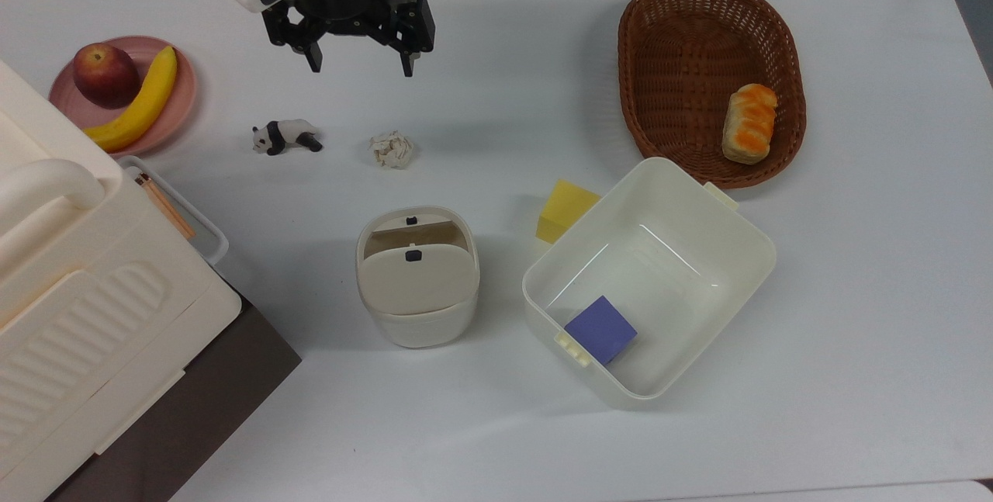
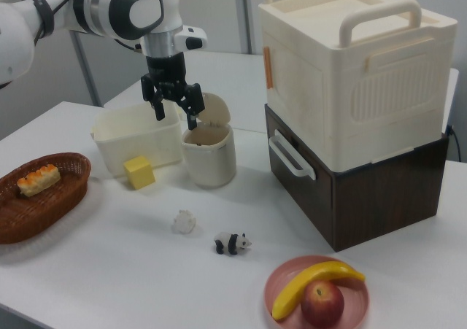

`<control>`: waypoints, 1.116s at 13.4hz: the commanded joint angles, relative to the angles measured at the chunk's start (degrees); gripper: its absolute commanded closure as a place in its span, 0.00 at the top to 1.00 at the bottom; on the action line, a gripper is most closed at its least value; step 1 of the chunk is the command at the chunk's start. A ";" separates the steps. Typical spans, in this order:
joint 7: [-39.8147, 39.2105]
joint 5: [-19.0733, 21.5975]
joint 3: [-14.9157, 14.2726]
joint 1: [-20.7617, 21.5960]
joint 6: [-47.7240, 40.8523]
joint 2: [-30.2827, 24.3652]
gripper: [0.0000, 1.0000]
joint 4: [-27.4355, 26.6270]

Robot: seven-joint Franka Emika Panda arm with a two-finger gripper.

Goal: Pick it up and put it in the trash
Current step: 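Move the open gripper over the crumpled clear wrapper near the panda figurine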

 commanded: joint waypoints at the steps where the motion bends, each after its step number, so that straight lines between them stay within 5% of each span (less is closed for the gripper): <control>1: -4.88 -2.07 -0.66 0.87 0.63 -2.55 1.00 -3.34; 15: -5.29 -2.08 -0.40 1.05 -1.21 -3.09 1.00 -3.45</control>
